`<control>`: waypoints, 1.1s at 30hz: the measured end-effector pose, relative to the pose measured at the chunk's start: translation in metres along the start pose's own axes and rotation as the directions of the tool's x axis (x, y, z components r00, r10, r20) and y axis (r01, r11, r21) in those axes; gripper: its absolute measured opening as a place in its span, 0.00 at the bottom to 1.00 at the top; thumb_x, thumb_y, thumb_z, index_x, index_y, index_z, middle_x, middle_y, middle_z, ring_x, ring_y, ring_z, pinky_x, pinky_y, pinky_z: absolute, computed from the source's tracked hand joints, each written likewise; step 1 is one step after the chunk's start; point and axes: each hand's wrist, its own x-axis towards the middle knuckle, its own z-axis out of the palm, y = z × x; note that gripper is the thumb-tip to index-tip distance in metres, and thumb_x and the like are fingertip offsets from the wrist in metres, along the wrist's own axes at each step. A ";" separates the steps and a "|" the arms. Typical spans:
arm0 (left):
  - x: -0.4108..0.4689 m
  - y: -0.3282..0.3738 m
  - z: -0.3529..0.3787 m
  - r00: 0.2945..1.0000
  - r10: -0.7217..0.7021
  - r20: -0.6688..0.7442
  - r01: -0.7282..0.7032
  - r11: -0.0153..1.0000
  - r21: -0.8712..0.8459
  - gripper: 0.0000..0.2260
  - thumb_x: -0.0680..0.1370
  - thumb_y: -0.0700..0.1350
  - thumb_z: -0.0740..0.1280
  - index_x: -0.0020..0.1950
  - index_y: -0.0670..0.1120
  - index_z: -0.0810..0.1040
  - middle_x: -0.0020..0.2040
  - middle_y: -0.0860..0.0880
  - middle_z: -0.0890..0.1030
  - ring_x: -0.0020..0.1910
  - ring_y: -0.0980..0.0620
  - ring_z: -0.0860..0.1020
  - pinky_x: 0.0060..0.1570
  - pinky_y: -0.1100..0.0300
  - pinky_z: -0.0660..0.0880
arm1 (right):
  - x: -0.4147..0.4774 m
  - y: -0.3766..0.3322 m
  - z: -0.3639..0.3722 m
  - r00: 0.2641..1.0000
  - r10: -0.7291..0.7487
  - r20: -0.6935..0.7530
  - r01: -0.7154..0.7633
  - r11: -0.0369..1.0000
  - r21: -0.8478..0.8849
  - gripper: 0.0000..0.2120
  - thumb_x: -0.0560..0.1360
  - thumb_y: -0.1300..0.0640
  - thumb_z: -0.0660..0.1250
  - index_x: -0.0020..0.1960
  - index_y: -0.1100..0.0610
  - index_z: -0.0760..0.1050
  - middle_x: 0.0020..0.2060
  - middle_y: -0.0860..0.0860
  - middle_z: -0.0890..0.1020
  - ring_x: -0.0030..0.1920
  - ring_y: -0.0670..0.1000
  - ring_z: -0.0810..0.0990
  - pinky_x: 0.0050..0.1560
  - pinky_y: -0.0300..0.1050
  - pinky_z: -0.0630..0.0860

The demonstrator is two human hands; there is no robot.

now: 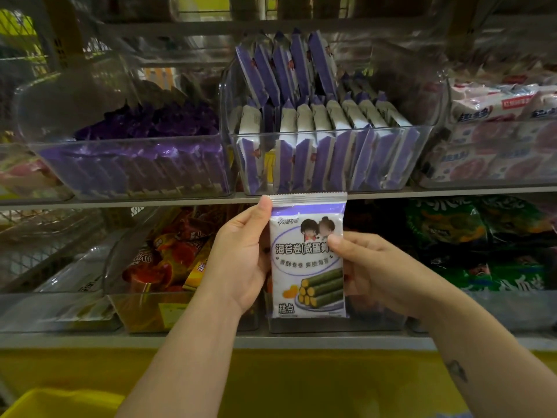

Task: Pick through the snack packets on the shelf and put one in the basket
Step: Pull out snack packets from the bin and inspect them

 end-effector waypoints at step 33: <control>-0.016 0.005 0.007 0.924 0.259 0.282 -0.383 0.648 0.659 0.20 0.77 0.53 0.66 0.69 0.59 0.73 0.68 0.59 0.71 0.68 0.59 0.70 0.65 0.54 0.74 | -0.008 -0.021 0.008 0.971 -0.232 -0.051 0.236 0.962 0.136 0.20 0.79 0.48 0.58 0.71 0.47 0.69 0.62 0.54 0.80 0.61 0.55 0.80 0.48 0.47 0.81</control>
